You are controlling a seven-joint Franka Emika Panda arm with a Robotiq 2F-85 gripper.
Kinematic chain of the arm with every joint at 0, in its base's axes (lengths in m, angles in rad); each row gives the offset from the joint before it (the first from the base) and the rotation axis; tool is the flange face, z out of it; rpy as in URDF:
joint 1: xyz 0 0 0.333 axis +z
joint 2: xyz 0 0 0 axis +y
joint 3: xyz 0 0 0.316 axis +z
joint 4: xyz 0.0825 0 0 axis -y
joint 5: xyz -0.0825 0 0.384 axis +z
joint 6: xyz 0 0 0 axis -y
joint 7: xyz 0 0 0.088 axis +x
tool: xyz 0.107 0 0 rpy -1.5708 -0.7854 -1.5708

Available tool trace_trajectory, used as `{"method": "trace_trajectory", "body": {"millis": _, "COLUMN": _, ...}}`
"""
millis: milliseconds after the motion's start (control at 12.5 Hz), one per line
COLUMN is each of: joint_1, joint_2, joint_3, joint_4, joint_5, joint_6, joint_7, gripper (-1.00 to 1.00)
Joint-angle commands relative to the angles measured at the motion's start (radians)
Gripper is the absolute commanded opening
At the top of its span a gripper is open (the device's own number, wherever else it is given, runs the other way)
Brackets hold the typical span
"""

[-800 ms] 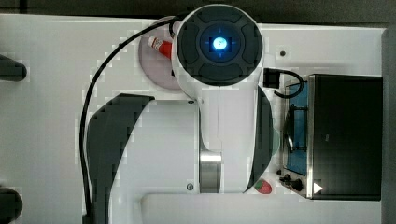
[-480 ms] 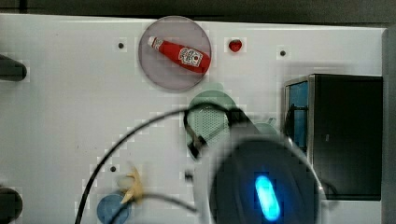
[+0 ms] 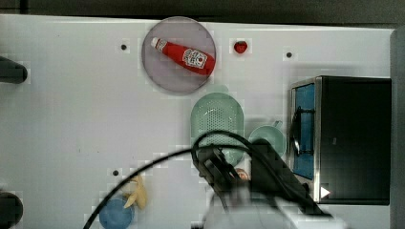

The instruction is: Drag strainer right to left.

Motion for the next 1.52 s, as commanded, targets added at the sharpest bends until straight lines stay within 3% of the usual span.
{"method": "trace_trajectory", "body": {"millis": 80, "joint_1": -0.004, "joint_2": 0.135, "joint_3": -0.008, "joint_4": -0.2, "joint_5": 0.0, "joint_6": 0.153, "joint_7": 0.046, "gripper": 1.0}}
{"method": "trace_trajectory", "body": {"millis": 400, "joint_1": -0.004, "joint_2": 0.222, "joint_3": -0.005, "joint_4": -0.353, "joint_5": 0.0, "joint_6": 0.466, "joint_7": 0.22, "gripper": 1.0}}
{"method": "trace_trajectory", "body": {"millis": 720, "joint_1": -0.003, "joint_2": 0.378, "joint_3": 0.007, "joint_4": -0.433, "joint_5": 0.0, "joint_6": 0.692, "joint_7": 0.475, "gripper": 1.0}}
{"method": "trace_trajectory", "body": {"millis": 1520, "joint_1": 0.015, "joint_2": 0.795, "joint_3": 0.022, "joint_4": -0.445, "joint_5": 0.001, "joint_6": 1.078, "joint_7": 0.685, "gripper": 1.0}}
